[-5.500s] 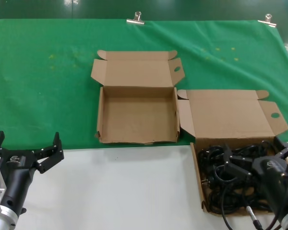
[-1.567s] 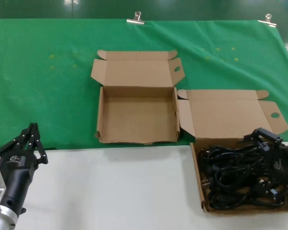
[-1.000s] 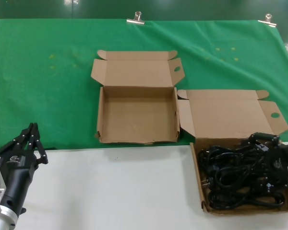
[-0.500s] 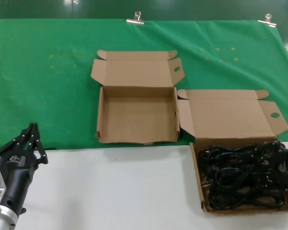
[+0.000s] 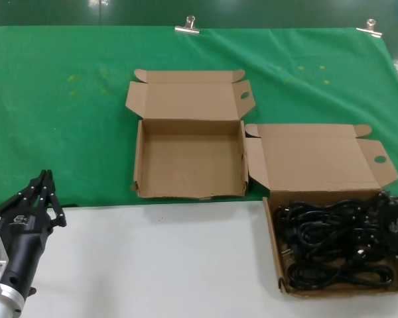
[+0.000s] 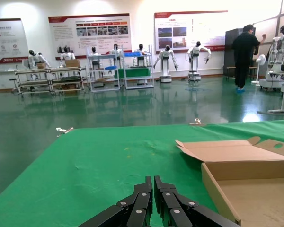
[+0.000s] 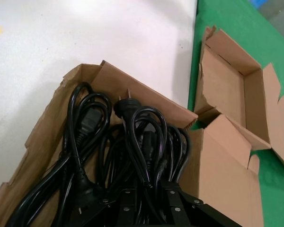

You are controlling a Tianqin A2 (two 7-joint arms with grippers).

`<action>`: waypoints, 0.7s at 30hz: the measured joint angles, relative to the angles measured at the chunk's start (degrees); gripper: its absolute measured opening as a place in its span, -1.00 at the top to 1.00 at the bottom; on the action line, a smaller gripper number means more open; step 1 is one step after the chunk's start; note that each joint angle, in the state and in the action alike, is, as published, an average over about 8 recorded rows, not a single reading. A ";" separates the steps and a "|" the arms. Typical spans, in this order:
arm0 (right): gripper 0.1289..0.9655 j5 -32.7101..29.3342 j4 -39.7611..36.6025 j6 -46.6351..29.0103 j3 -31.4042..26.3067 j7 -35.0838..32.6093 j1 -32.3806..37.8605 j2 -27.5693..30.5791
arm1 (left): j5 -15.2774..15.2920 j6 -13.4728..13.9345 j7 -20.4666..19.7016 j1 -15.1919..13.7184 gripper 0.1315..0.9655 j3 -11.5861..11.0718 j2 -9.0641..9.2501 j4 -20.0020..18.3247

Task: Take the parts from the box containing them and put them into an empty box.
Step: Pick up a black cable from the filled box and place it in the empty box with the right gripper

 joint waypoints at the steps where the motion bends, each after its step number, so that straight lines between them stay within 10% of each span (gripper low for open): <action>1: 0.72 -0.04 0.24 -0.26 -0.01 0.64 0.07 0.23 | 0.00 0.00 0.00 0.00 0.91 0.00 0.00 0.00; 21: 0.77 -1.05 5.85 -6.16 -0.29 21.85 6.20 2.67 | -0.01 0.00 0.00 0.00 0.91 0.00 0.00 0.00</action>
